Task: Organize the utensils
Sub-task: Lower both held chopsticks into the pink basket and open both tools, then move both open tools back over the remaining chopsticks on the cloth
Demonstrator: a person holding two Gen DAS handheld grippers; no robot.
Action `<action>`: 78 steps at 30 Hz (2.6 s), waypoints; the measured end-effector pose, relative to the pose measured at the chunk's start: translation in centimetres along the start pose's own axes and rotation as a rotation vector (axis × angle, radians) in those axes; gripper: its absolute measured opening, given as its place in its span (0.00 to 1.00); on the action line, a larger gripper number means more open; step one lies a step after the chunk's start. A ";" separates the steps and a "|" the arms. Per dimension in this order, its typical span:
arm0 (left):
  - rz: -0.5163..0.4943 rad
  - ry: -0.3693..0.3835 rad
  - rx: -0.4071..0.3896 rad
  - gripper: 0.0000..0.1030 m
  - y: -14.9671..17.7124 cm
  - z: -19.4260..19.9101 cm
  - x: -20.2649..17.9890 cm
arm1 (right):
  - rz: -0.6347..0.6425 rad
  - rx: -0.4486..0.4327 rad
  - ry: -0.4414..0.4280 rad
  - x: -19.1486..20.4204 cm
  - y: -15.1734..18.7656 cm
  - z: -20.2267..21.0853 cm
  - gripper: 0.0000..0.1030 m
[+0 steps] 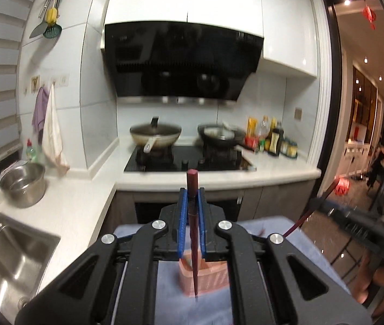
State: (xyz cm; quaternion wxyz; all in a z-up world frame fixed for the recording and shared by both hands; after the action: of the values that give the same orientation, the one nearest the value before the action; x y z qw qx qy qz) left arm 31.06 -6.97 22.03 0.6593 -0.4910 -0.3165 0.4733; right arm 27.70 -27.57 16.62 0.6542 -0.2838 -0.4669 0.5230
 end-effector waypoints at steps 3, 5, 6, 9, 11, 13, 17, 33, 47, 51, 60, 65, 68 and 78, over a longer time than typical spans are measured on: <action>0.008 -0.004 -0.020 0.07 -1.5 -2.1 -0.3 | 0.014 -0.010 0.007 0.4 -1.4 -2.3 0.07; 0.009 -0.008 -0.020 0.06 -1.7 -3.3 -0.6 | 0.032 -0.006 0.025 0.5 -1.7 -3.7 0.07; 0.014 -0.006 -0.016 0.06 -1.7 -3.8 -0.6 | 0.034 0.001 0.024 0.6 -1.6 -4.4 0.07; 0.011 -0.012 0.013 0.06 -0.8 -5.8 -0.9 | 0.042 0.023 0.032 0.6 -1.2 -6.3 0.07; 0.009 -0.010 0.039 0.06 0.3 -6.6 -1.0 | 0.043 0.041 0.036 0.5 -0.7 -7.7 0.07; 0.009 -0.011 0.051 0.06 0.8 -7.0 -1.0 | 0.041 0.057 0.041 0.4 -0.2 -8.6 0.07; 0.018 -0.004 0.052 0.06 0.8 -7.1 -0.8 | 0.043 0.078 0.047 0.0 0.5 -9.6 0.07; 0.042 -0.068 0.089 0.59 2.9 -8.7 -0.5 | 0.063 0.099 0.113 -1.8 2.1 -11.2 0.43; 0.000 -0.155 0.184 0.76 10.3 -3.5 0.3 | 0.118 0.086 0.122 -1.1 6.0 -1.7 0.48; -0.052 -0.190 0.258 0.76 15.3 -1.6 -0.4 | 0.129 0.158 0.123 -1.0 11.3 0.6 0.48; -0.066 -0.188 0.421 0.76 24.6 2.1 -1.8 | 0.155 0.309 0.169 -0.9 23.4 3.7 0.48; -0.075 -0.209 0.461 0.76 27.4 3.2 -1.9 | 0.137 0.397 0.183 -1.4 28.5 4.2 0.48; -0.061 -0.208 0.484 0.76 28.5 3.6 -1.9 | 0.100 0.437 0.175 -1.7 30.4 4.3 0.48; -0.035 -0.199 0.558 0.76 32.9 4.1 -1.5 | 0.094 0.503 0.175 -1.4 34.0 3.4 0.43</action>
State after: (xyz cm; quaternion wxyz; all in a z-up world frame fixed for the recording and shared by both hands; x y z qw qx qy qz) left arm 16.64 -4.68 -7.75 0.7426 -0.2364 -0.2456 0.5765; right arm 10.32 -19.41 -11.71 0.7170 -0.1776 -0.2502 0.6259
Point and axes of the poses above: each gripper's, at about its wrist camera, not at the fingertips, and z roughly against the way its jaws point, x to its left, y to its underside, the point moved 7 cm from there along -z, roughly the way its jaws point, and after that the axes turned 3 degrees about -y, right-handed, at the moved point
